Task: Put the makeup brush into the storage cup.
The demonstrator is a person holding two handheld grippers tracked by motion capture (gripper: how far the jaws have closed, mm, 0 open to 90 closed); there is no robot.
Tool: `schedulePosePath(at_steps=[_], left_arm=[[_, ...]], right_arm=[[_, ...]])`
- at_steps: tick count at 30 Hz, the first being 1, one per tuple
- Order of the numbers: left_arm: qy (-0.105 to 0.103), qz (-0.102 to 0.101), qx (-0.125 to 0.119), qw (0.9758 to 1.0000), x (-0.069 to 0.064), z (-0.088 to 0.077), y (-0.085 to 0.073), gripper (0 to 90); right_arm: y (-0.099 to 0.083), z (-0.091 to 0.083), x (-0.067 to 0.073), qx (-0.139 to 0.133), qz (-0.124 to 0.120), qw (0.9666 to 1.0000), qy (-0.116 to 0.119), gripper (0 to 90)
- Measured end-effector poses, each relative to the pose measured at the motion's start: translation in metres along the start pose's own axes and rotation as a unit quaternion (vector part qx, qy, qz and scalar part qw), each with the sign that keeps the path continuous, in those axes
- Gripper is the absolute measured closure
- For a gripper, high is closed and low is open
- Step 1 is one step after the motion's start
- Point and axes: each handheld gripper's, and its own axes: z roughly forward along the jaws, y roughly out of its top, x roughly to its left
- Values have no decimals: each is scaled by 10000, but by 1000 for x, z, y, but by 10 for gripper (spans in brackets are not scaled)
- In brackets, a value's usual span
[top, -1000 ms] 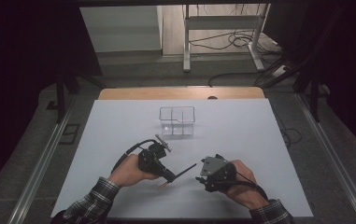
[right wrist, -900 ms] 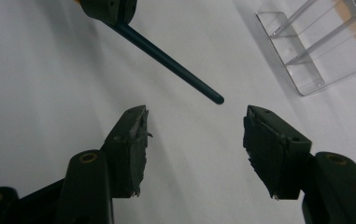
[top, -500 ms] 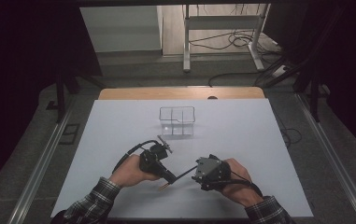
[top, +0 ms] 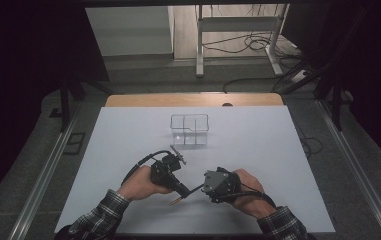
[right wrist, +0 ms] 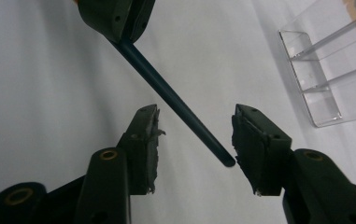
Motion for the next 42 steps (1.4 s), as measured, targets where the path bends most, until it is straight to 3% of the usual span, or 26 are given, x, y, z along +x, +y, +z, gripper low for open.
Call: schedulePosePath(at_steps=[12,19,20,21,22,23,25,28,29,31,34,42], left_arm=[[9,4,29,10000,0,1,1,830],[36,14,-51,10000,0,-2,0,827],[23,-59,-144,9999,-1,-3,0,827],[73,-3,-129,9999,-1,-5,-1,822],[81,-71,-232,9997,-2,-5,-1,819],[169,-16,-247,9995,-1,-8,-1,814],[290,-42,-457,9985,-1,-12,-1,767],[558,17,-599,9966,-2,-19,-3,605],[558,17,-599,9966,-2,-19,-3,585],[812,57,-759,9938,-3,-25,-4,515],[947,161,-738,9926,-2,-29,-6,437],[1388,86,-983,9854,-5,-33,-10,222]], right_arm=[[4,4,4,105,-319,9994,118,662],[4,5,6,182,-473,9985,193,737],[4,5,6,186,-510,9983,208,752],[3,6,6,237,-618,9974,290,784],[3,6,7,261,-604,9972,351,797],[3,6,7,287,-609,9968,429,814],[3,7,8,286,-612,9960,593,849],[3,5,7,353,-384,9960,732,851],[3,5,7,331,-272,9960,778,851],[2,4,5,351,-211,9959,803,852],[2,4,4,345,-99,9960,817,851],[0,2,3,422,97,9960,781,851]])
